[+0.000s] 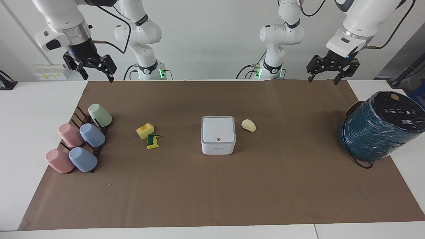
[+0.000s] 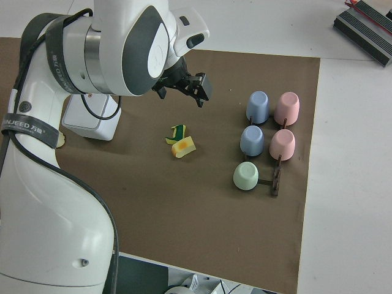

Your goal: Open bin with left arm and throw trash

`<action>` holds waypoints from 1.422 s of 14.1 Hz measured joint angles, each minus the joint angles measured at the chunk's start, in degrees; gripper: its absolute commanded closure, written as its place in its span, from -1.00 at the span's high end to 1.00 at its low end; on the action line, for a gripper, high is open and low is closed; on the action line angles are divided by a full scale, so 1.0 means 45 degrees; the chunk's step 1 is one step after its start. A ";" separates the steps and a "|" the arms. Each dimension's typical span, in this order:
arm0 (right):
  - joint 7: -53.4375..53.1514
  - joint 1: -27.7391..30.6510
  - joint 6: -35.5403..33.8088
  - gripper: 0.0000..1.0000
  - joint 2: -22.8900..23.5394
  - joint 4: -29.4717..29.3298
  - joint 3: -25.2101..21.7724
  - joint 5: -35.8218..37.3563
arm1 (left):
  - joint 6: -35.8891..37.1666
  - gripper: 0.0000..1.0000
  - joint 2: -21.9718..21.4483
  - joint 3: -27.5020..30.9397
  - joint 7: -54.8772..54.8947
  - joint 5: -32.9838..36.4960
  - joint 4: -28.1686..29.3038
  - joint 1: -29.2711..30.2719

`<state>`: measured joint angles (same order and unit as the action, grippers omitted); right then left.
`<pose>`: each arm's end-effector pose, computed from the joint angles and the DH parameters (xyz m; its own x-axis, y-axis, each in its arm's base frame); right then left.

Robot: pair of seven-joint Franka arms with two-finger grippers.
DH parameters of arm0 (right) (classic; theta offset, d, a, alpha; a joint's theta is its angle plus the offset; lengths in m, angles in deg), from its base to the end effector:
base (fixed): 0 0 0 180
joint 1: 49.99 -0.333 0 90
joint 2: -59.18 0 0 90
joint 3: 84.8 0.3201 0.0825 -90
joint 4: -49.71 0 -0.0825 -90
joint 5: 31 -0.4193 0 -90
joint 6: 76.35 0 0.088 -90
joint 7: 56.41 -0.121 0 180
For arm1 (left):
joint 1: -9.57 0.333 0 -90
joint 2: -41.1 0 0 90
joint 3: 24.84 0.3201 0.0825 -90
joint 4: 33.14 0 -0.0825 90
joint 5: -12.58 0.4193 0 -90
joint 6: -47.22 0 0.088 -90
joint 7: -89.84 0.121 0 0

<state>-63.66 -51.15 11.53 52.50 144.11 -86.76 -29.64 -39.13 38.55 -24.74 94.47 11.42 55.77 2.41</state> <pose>0.5486 -0.0117 0.6389 0.9900 -0.1407 0.0052 -0.1407 -0.9899 0.0192 0.5647 -0.0725 0.6444 0.9790 -0.2039 0.0015 -0.2039 -0.9788 0.0202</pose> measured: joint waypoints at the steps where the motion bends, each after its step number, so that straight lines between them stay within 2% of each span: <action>1: 0.0002 -0.0004 0.0000 1.00 -0.0001 0.0005 0.0005 -0.0005 | -0.0080 1.00 0.0000 -0.0018 -0.0001 0.0000 0.0010 -0.0077; 5: 0.0002 -0.0017 0.0032 1.00 -0.0004 0.0155 0.0026 -0.0301 | -0.0360 1.00 0.0000 -0.0027 -0.0021 0.0000 0.0099 -0.0606; 7: 0.0002 -0.0021 0.0559 1.00 -0.0013 0.0653 0.0028 -0.0335 | -0.0563 1.00 0.0000 -0.0039 -0.0229 0.0000 0.0227 -0.0977; 11: 0.0084 -0.0043 0.3351 1.00 0.0030 0.2751 0.0029 -0.0370 | -0.1120 1.00 0.0003 -0.0083 -0.1637 0.0000 0.0578 -0.1806; 13: 0.0535 -0.0279 0.4252 1.00 0.0186 0.3426 0.0040 -0.0374 | -0.1530 1.00 0.0006 -0.0105 -0.2213 0.0000 0.0930 -0.2213; 17: 0.1094 -0.1012 0.6171 1.00 0.1416 0.4077 0.0053 -0.0382 | -0.3193 1.00 0.0150 -0.0115 -0.3282 0.0000 0.1813 -0.3015; 18: 0.0977 -0.1172 0.6708 1.00 0.1793 0.4216 0.0056 -0.0389 | -0.3712 0.94 0.0291 -0.0122 -0.3640 0.0000 0.1907 -0.3308; 20: 0.0185 -0.1340 0.7471 1.00 0.2483 0.4470 0.0058 -0.0401 | -0.4714 0.25 0.0710 -0.0150 -0.4420 -0.0003 0.1985 -0.3908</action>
<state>-62.82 -57.18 45.15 63.67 164.23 -86.51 -31.45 -60.34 41.74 -25.42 74.58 11.40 64.70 -15.18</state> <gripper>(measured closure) 0.000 0.022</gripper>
